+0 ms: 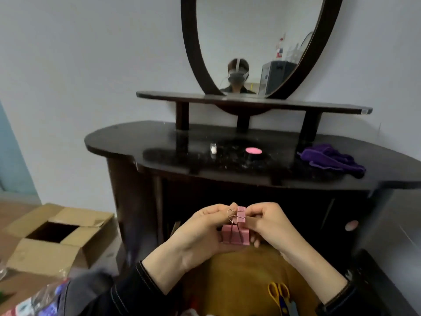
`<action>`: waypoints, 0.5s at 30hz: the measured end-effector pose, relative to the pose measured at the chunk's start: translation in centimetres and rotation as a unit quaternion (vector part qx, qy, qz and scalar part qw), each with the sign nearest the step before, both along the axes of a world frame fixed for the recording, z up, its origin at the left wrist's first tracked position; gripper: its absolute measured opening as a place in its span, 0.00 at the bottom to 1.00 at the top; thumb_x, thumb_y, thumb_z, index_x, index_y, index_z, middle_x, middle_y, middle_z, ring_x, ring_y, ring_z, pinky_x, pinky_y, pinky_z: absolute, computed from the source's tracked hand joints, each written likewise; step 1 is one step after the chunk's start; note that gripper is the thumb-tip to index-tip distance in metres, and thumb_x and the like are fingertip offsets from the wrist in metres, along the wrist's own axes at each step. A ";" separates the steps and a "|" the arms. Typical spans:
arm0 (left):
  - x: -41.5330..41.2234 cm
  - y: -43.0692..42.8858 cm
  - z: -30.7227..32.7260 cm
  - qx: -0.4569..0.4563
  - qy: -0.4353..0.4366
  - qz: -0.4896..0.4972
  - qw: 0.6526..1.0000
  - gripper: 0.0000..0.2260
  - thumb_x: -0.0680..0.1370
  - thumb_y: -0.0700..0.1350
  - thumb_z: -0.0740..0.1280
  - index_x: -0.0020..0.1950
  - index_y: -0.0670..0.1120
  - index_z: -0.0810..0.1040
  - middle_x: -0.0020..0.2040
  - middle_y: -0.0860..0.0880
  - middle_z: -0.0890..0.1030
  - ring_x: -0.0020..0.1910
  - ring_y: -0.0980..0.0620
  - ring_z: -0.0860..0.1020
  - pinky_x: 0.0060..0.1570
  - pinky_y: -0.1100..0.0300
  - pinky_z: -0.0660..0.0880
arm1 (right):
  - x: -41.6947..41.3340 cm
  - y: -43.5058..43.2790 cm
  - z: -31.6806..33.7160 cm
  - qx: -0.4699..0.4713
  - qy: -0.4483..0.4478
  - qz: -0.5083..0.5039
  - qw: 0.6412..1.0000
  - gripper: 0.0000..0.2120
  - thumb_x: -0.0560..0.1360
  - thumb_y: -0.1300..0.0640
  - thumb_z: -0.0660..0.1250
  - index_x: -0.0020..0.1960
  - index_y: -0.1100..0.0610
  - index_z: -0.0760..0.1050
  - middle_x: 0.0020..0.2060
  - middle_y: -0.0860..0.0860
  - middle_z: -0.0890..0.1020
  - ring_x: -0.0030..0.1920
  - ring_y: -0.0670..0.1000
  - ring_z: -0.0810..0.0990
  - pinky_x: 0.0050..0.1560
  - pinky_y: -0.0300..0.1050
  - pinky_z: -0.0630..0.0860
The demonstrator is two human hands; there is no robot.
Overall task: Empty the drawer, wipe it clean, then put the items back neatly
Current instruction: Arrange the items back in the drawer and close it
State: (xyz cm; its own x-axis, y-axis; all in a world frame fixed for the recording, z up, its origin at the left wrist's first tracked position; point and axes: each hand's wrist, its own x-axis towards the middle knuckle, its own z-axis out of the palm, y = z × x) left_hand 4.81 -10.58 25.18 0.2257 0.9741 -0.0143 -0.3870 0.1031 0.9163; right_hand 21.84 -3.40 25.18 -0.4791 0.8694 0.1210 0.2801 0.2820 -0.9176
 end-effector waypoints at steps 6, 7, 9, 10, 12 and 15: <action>0.5 1.4 -6.9 -0.209 -0.041 -0.022 0.977 0.12 0.75 0.48 0.71 0.55 0.44 0.82 0.62 0.38 0.78 0.60 0.37 0.77 0.64 0.41 0.74 | 0.5 0.8 -8.3 -0.042 -0.056 -0.044 0.997 0.08 0.78 0.64 0.69 0.55 0.56 0.79 0.37 0.56 0.84 0.28 0.51 0.79 0.26 0.41 0.76; 0.5 1.8 -8.0 -0.235 -0.053 -0.021 0.970 0.12 0.74 0.47 0.72 0.56 0.43 0.82 0.64 0.38 0.77 0.60 0.36 0.77 0.63 0.40 0.74 | 0.5 1.1 -9.3 -0.050 -0.057 -0.047 0.996 0.09 0.79 0.64 0.68 0.57 0.56 0.77 0.37 0.56 0.84 0.28 0.50 0.80 0.27 0.41 0.76; 0.6 2.6 -10.2 -0.264 -0.067 -0.028 0.962 0.13 0.74 0.46 0.72 0.56 0.43 0.81 0.63 0.39 0.77 0.59 0.38 0.77 0.61 0.41 0.74 | 0.7 1.8 -11.0 -0.055 -0.041 -0.066 0.995 0.06 0.81 0.62 0.65 0.57 0.56 0.77 0.38 0.57 0.83 0.29 0.50 0.81 0.29 0.42 0.78; 0.7 3.0 -11.3 -0.273 -0.073 -0.034 0.959 0.12 0.74 0.46 0.71 0.56 0.43 0.81 0.62 0.40 0.79 0.58 0.39 0.77 0.60 0.41 0.74 | 0.8 2.2 -11.7 -0.042 -0.025 -0.079 0.996 0.05 0.82 0.59 0.65 0.56 0.54 0.78 0.39 0.55 0.83 0.30 0.50 0.81 0.30 0.43 0.79; 1.0 4.1 -13.2 -0.300 -0.088 -0.038 0.949 0.13 0.75 0.46 0.71 0.57 0.43 0.80 0.60 0.41 0.80 0.58 0.40 0.77 0.59 0.41 0.74 | 1.1 3.1 -12.9 -0.018 -0.004 -0.074 0.997 0.05 0.82 0.53 0.66 0.54 0.50 0.79 0.41 0.50 0.83 0.32 0.51 0.83 0.31 0.43 0.79; 1.2 5.8 -15.4 -0.341 -0.087 -0.024 0.936 0.15 0.76 0.45 0.71 0.60 0.41 0.77 0.59 0.40 0.78 0.57 0.41 0.76 0.57 0.43 0.76 | 1.3 4.1 -14.8 -0.038 -0.026 -0.003 0.999 0.04 0.79 0.52 0.70 0.53 0.49 0.82 0.43 0.47 0.84 0.37 0.50 0.84 0.33 0.42 0.79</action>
